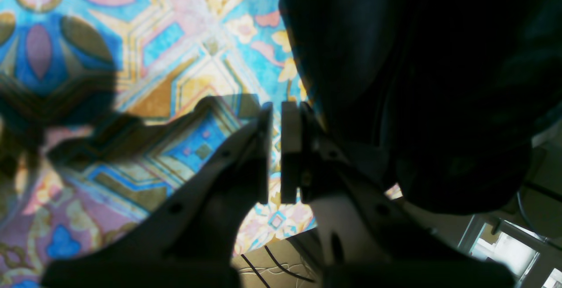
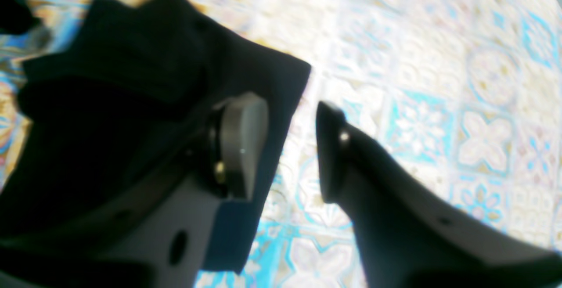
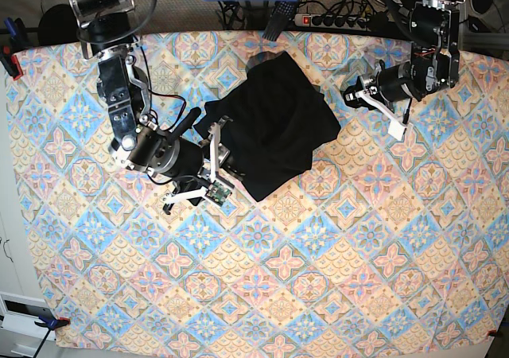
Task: Fold the T-shirt properly
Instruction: 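Lift the strip end with the right gripper and fold it over the shirt, then grasp the folded bundle with both grippers and square its edges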
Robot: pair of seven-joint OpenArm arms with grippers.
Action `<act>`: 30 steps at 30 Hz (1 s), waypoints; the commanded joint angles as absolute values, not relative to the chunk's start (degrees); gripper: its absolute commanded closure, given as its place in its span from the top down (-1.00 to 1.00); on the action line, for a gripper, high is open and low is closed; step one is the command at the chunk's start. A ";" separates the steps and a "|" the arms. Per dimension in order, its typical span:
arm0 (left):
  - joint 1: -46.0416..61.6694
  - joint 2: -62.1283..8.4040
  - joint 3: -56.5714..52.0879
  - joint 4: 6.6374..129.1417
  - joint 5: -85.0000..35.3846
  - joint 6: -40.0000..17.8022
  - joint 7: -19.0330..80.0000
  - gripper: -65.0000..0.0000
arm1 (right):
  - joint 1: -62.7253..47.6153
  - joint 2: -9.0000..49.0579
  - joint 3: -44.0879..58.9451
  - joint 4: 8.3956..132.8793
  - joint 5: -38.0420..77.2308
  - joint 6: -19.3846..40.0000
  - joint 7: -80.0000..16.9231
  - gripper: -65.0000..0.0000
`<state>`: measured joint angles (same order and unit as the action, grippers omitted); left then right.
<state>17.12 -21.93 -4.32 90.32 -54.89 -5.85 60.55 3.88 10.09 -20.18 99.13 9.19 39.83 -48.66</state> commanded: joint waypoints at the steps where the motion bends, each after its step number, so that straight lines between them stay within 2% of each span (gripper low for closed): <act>1: 16.92 -22.55 -4.53 91.38 -55.87 -6.20 60.26 -0.94 | 4.62 9.01 -20.53 98.59 10.07 40.00 -47.52 -0.47; 7: 16.84 -22.55 -4.53 91.47 -55.96 -6.20 60.70 -0.94 | 4.62 4.26 -22.64 91.74 9.98 40.00 -47.43 -0.61; 12: 17.71 -22.55 -4.53 94.99 -55.96 -6.29 60.79 -0.95 | 7.08 3.82 -31.87 89.54 9.98 40.00 -47.43 -0.61; 17: 18.77 -22.64 -4.53 99.74 -55.96 -6.29 60.88 -0.94 | 8.57 0.13 -41.27 89.89 9.98 40.00 -47.43 -0.61; 21: 20.18 -22.64 -4.53 99.91 -55.96 -6.29 60.88 -0.94 | 8.57 0.13 -41.27 93.05 9.98 40.00 -47.43 -0.61; 25: 21.58 -22.64 -4.44 100.44 -55.96 -6.29 60.88 -0.95 | 8.57 0.40 -36.79 95.69 9.98 40.00 -47.43 -0.61; 30: 24.92 -22.90 -1.01 108.97 -55.69 -6.29 60.88 -0.95 | 8.48 3.21 -28.88 95.52 9.98 40.00 -47.43 -0.61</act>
<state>24.88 -22.61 -0.80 108.20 -55.13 -6.15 61.19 7.44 3.46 -29.08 94.72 9.30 40.16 -48.60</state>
